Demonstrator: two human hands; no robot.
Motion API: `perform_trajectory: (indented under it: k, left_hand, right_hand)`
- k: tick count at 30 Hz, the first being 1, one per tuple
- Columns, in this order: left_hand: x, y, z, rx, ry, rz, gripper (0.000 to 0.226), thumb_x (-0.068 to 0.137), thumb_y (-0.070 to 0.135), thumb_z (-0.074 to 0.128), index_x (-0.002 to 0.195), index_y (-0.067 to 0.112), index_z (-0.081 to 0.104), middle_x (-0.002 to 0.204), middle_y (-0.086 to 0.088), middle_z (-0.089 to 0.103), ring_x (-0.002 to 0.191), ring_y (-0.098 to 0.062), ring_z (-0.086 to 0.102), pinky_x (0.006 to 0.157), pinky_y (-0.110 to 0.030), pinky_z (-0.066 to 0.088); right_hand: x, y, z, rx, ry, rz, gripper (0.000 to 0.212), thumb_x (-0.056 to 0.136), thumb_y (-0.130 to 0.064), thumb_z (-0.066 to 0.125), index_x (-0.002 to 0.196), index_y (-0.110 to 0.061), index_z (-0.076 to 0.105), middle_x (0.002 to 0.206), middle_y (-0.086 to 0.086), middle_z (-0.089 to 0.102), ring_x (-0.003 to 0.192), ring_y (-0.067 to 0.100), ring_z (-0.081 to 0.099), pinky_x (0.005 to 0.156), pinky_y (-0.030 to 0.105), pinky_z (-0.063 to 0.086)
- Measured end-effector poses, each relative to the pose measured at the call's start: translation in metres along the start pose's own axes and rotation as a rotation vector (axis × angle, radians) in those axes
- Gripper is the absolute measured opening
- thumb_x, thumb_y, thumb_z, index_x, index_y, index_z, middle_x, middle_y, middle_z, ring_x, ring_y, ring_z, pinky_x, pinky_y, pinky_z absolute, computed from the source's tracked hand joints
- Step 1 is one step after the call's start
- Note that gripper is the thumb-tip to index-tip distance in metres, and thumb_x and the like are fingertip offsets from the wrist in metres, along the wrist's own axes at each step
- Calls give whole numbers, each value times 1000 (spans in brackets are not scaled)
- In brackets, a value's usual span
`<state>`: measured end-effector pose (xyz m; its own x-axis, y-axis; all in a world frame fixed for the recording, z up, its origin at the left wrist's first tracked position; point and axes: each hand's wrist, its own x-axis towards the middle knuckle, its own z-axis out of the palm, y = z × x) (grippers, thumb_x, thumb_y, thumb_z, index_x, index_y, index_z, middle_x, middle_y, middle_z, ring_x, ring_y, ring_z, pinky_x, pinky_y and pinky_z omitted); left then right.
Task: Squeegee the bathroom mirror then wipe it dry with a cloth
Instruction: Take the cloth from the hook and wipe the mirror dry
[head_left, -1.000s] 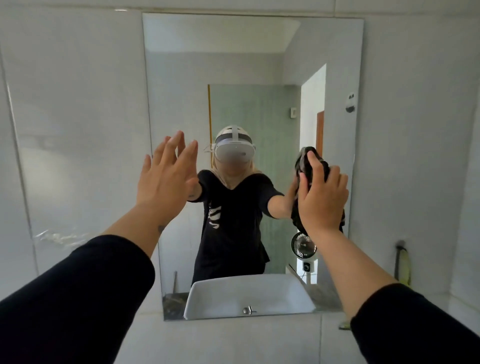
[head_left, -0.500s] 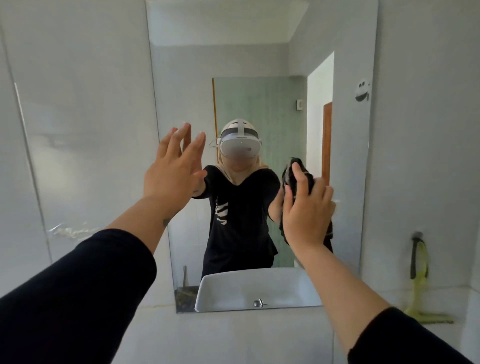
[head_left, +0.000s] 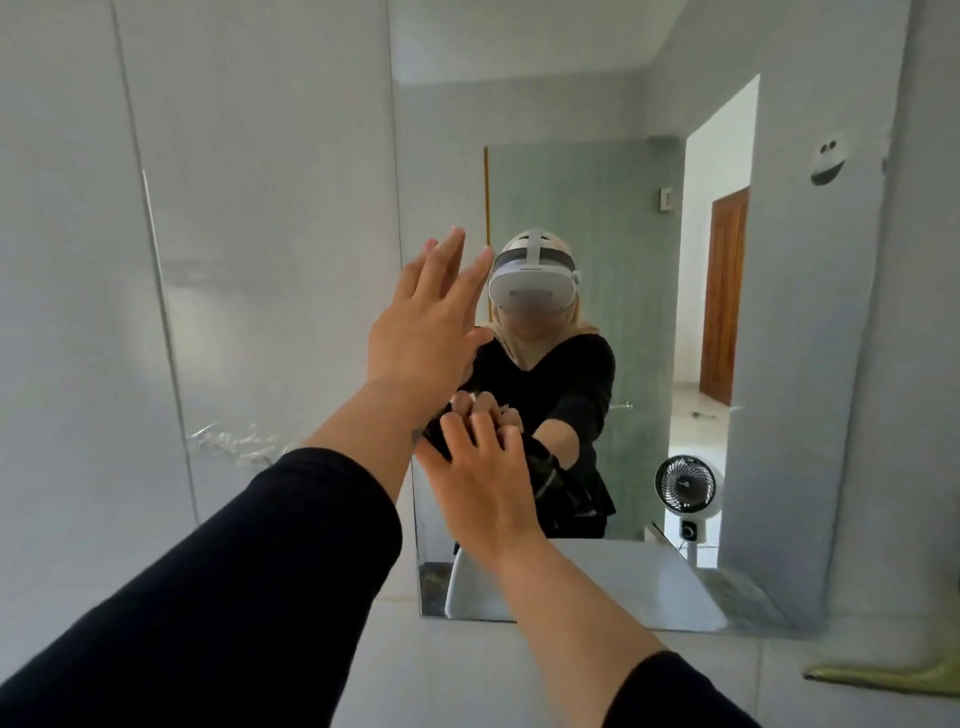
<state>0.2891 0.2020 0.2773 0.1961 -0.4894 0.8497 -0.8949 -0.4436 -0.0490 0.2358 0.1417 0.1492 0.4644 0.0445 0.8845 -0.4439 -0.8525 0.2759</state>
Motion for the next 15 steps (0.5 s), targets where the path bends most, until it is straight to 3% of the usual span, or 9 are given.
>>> perform_trajectory:
  k: [5, 9, 12, 15]
  left_hand:
    - [0, 0, 2, 27, -12, 3, 72, 92, 42, 52, 149, 38, 8, 159, 7, -1, 145, -18, 2, 99, -38, 44]
    - [-6, 1, 3, -82, 24, -8, 64, 93, 36, 54, 147, 35, 20, 159, 6, 5, 146, -17, 3, 97, -37, 44]
    - [-25, 2, 9, -134, 79, -29, 56, 95, 35, 52, 145, 31, 28, 158, 3, 13, 146, -18, 7, 100, -40, 43]
    - [-54, 6, 23, -128, 63, -21, 53, 97, 36, 48, 145, 29, 29, 158, 0, 14, 146, -21, 8, 109, -43, 37]
  right_hand:
    - [-2, 6, 5, -8, 8, -77, 65, 68, -10, 72, 122, -24, 40, 104, 12, 56, 93, 36, 55, 73, 47, 50]
    - [-13, 28, -2, -98, -42, 32, 69, 79, -21, 72, 138, -32, 37, 110, 15, 56, 97, 37, 54, 81, 50, 46]
    - [-24, 53, -11, -156, -57, 94, 59, 90, -29, 62, 142, -35, 35, 118, 18, 57, 108, 40, 54, 83, 50, 45]
    - [-38, 77, -22, -152, -43, 178, 49, 95, -32, 52, 142, -34, 36, 120, 18, 57, 104, 38, 55, 78, 47, 46]
